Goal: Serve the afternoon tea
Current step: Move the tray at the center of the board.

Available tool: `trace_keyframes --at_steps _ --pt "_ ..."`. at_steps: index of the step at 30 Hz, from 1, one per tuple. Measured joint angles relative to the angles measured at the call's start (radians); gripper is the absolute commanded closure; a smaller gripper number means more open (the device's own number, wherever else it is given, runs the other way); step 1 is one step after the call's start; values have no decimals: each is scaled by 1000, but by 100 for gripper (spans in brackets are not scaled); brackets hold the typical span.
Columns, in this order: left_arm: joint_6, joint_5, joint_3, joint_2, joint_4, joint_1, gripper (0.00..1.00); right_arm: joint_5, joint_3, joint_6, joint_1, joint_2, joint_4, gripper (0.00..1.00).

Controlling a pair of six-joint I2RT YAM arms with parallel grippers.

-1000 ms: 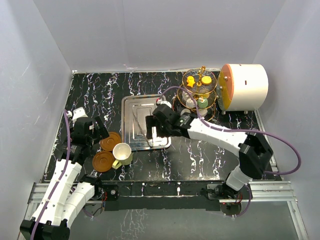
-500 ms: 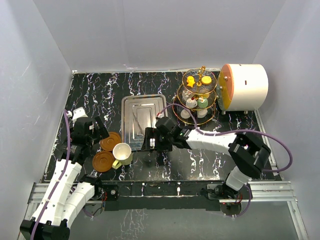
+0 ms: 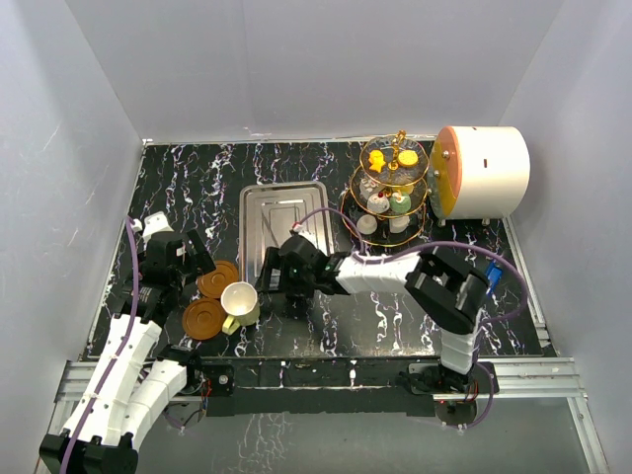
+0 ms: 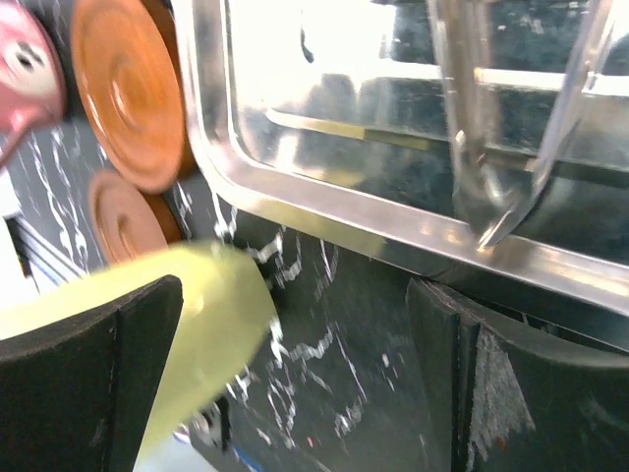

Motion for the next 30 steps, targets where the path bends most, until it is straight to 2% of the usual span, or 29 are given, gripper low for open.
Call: trace_keyframes --at_steps 10,19,25,30 --pt "-1 -3 0 0 -3 0 1 10 237 -5 -111 185 1 2" --pt "0 0 0 16 -3 0 1 -40 452 -140 -171 317 -73 2" --pt "8 21 0 30 5 0 1 -62 443 -229 -176 286 -139 3" --pt "19 86 13 121 17 0 1 -74 316 -260 -175 131 -161 4"
